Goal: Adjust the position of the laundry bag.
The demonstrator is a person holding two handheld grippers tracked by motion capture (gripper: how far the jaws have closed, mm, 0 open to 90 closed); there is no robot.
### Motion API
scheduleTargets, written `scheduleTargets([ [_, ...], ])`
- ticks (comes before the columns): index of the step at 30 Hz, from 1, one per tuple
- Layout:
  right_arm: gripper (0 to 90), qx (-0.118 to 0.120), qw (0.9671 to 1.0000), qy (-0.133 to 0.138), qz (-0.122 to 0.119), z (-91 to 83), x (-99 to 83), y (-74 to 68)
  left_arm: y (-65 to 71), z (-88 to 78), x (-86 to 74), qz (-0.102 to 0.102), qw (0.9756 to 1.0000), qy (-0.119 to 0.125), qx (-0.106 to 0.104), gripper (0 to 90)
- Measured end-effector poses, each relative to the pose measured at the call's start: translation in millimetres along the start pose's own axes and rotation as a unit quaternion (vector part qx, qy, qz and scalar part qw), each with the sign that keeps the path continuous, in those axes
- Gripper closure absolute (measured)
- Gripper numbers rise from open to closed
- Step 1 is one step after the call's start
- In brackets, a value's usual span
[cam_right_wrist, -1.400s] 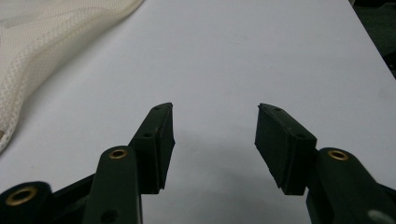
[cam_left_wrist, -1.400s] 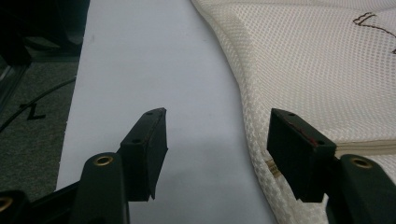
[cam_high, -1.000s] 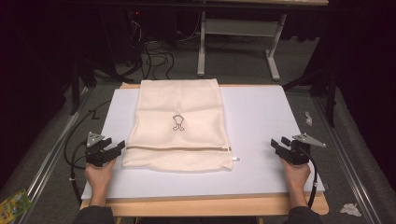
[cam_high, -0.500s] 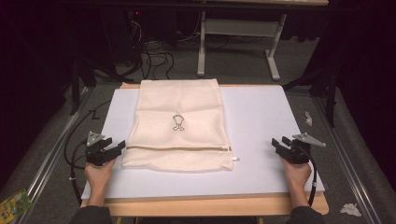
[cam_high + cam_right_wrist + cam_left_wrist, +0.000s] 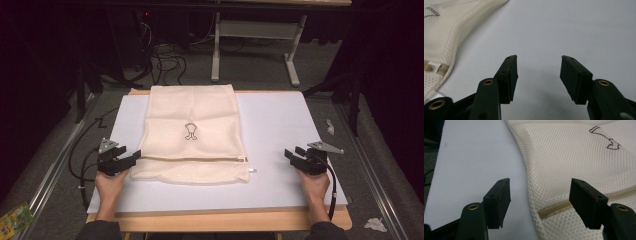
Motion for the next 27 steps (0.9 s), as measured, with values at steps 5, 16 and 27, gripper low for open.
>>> scheduleTargets([
  [5, 50.9, 0.009, 0.9999, -0.009, -0.005, 2.1, -1.4, -8.5, 6.9, 4.8, 4.7, 0.004, 0.9998, -0.015, -0.008, 33.5],
  [16, 51.2, 0.031, 0.9991, -0.026, -0.011, 7.8, 2.6, -29.6, 14.2, 9.3, 10.5, 0.008, 0.9996, -0.026, -0.01, 33.0],
  [27, 52.7, 0.05, 0.997, -0.053, -0.026, 19.9, 8.1, -59.5, 17.4, 11.2, 16.7, 0.015, 0.9992, -0.036, -0.01, 31.9],
])
Point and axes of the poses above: each handheld gripper's, and its own axes: z roughly forward along the jaws, x roughly out of its top, y roughly to its right, the point moved 9 cm from there along z, roughly forward along the jaws, and after that the axes turned 11 degrees about z, right-handed, at the moved point
